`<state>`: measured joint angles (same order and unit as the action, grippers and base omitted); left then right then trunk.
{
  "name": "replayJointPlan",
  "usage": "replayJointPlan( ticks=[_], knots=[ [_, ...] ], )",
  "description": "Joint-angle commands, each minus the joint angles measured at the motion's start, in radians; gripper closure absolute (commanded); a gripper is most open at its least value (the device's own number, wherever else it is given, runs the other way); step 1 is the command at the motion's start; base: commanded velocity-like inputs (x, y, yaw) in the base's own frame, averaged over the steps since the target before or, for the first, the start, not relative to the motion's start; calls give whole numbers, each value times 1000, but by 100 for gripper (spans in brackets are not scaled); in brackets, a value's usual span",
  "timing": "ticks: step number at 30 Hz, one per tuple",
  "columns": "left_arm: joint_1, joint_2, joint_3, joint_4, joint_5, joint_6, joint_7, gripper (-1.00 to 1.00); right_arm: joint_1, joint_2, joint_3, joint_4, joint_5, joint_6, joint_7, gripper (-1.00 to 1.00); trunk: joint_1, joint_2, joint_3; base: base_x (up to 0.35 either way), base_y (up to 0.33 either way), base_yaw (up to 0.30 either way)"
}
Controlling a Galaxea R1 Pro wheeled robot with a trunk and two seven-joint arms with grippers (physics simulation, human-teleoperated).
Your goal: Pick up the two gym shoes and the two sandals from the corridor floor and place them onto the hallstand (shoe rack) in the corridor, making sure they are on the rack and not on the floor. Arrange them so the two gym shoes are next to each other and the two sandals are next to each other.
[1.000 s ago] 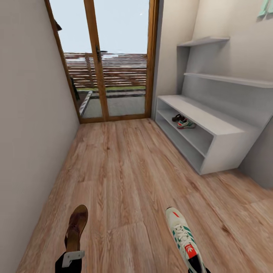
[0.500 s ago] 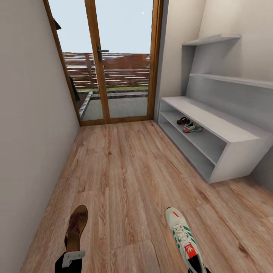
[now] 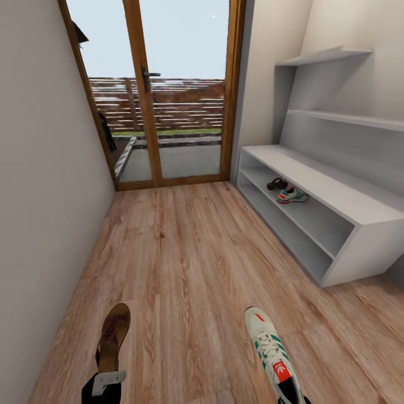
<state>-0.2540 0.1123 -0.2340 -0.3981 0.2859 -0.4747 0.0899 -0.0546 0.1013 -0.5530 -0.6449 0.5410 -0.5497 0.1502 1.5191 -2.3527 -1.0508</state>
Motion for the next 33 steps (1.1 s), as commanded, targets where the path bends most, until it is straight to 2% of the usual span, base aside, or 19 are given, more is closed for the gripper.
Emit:
replayJointPlan(
  ticks=[1, 33],
  knots=[
    [-1, 1, -8, 0, 0, -2, 9, 100, -1, 2, -8, -1, 4, -4, 9, 100, 0, 0, -1, 338, 0, 0],
    [-1, 1, -8, 1, 1, -2, 8, 100, -1, 2, -8, 1, 2, -4, 8, 100, 0, 0, -1, 338, 0, 0]
  ],
)
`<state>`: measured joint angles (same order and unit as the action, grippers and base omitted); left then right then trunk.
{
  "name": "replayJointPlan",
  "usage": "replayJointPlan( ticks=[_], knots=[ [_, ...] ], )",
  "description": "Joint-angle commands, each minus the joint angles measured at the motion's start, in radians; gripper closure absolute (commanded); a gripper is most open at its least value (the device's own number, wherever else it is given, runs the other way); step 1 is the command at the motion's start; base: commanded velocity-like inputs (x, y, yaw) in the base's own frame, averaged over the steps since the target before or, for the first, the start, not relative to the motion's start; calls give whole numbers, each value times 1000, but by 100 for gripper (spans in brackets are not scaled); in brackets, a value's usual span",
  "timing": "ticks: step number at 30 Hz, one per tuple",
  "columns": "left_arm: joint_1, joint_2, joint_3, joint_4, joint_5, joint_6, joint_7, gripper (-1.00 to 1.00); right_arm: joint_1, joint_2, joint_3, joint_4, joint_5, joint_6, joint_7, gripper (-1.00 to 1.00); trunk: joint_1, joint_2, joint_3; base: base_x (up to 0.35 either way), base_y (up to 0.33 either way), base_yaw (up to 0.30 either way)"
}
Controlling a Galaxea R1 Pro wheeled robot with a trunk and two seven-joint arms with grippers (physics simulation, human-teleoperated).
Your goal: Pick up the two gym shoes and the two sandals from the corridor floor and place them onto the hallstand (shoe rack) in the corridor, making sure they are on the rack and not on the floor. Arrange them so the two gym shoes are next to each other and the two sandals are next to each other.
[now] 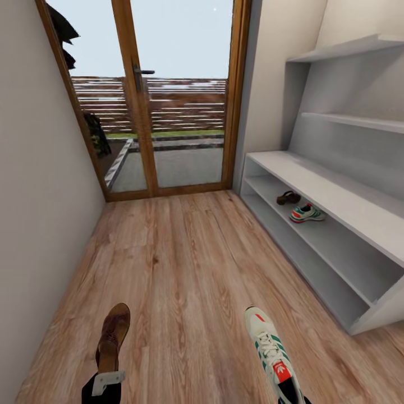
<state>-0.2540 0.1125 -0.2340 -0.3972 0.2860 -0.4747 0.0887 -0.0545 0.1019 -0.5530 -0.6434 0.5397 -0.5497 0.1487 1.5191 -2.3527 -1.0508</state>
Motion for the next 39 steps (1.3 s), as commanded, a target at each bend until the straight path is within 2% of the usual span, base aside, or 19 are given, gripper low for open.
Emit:
replayJointPlan(
  ticks=[1, 25, 39],
  knots=[
    [-1, 1, -8, 0, 0, -2, 10, 100, -1, 1, -8, -1, 3, -4, 9, 100, 0, 0, -1, 338, 0, 0],
    [-1, 1, -8, -2, 1, -2, 10, 100, -1, 2, -8, -2, 3, -4, 11, 100, 0, 0, -1, 338, 28, -3],
    [-1, -6, -8, -1, 1, -2, 10, 100, -1, 2, -8, -2, 3, -4, 11, 100, 0, 0, -1, 328, 134, -214]
  ],
)
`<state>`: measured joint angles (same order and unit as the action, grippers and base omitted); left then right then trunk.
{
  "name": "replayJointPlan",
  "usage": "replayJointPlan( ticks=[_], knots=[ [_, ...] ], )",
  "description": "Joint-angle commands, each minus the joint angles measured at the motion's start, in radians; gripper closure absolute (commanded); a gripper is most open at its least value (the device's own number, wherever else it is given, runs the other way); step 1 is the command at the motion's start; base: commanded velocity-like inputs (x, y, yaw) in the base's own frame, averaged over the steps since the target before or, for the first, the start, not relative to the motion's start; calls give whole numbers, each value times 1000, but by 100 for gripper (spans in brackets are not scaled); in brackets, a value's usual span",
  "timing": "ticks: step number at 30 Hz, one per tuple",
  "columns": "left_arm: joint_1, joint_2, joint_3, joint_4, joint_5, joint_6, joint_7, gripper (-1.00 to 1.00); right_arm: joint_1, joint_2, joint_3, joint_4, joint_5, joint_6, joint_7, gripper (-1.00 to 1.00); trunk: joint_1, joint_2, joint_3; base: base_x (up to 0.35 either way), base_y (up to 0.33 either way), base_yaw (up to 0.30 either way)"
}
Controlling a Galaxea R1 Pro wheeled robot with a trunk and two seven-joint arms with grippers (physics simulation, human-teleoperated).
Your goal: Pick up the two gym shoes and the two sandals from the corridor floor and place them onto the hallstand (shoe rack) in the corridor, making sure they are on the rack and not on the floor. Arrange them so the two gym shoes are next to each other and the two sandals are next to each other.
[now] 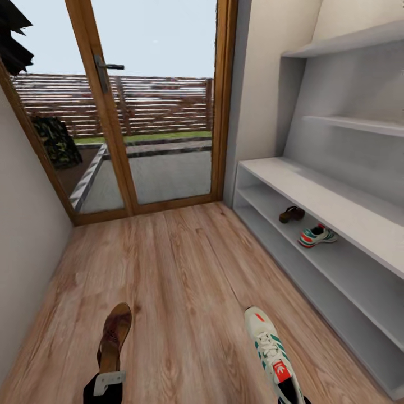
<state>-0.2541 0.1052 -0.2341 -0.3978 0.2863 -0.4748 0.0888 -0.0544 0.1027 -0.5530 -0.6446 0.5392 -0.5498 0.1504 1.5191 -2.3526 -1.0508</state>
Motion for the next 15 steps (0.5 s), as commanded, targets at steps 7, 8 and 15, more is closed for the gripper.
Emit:
replayJointPlan(
  ticks=[7, 8, 15],
  knots=[
    [-1, 1, -8, 0, 1, -2, 9, 100, -1, 2, -8, -1, 2, -3, 9, 100, 0, 0, -1, 308, 167, -41],
    [-1, 1, -8, 0, 1, -2, 9, 100, -1, 2, -8, -1, 2, -3, 9, 100, 0, 0, -1, 307, 158, -4],
    [-1, 1, -8, 0, 0, -2, 9, 100, -1, 2, -8, -1, 2, -2, 9, 100, 0, 0, -1, 320, 131, -195]
  ],
)
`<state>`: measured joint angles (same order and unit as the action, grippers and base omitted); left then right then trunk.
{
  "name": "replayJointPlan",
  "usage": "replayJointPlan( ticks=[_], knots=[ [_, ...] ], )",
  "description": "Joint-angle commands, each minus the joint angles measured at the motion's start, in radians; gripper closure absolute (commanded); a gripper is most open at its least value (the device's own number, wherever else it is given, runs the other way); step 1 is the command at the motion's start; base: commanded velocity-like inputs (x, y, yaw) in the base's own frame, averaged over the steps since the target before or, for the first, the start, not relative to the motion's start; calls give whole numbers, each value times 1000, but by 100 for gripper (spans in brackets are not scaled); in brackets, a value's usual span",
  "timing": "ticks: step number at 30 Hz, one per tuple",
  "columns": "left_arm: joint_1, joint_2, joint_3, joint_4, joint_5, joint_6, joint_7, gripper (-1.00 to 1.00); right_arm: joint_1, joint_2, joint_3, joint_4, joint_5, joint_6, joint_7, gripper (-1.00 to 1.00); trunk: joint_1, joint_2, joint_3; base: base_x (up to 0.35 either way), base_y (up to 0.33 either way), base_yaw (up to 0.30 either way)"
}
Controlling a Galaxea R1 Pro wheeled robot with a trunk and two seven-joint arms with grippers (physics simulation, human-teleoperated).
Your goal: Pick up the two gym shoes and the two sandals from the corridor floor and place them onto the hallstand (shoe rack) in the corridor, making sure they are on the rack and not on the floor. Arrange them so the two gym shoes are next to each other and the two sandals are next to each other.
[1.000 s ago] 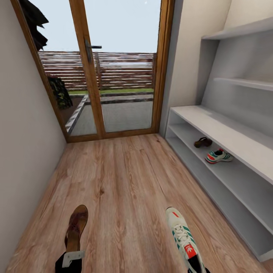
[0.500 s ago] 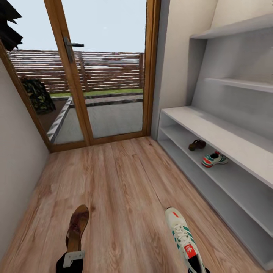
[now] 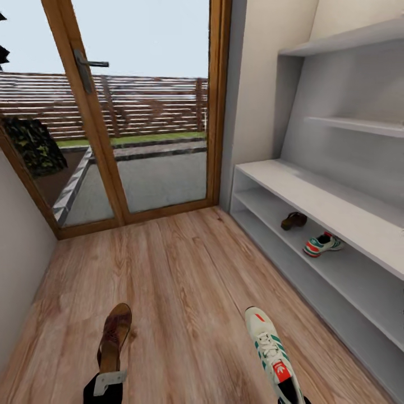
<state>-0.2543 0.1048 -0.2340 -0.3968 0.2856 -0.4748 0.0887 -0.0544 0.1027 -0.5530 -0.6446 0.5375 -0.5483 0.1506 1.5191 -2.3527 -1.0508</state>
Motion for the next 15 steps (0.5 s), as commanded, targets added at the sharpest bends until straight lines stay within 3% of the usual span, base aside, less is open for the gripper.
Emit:
replayJointPlan(
  ticks=[1, 15],
  knots=[
    [0, 1, -8, 0, 1, -2, 9, 100, -2, 2, -8, -1, 3, -4, 10, 100, 0, 0, -1, 323, 125, -256],
    [0, 0, -8, -1, 1, -2, 9, 100, -1, 2, -8, 0, 4, -2, 10, 100, 0, 0, -1, 324, 132, -262]
  ],
)
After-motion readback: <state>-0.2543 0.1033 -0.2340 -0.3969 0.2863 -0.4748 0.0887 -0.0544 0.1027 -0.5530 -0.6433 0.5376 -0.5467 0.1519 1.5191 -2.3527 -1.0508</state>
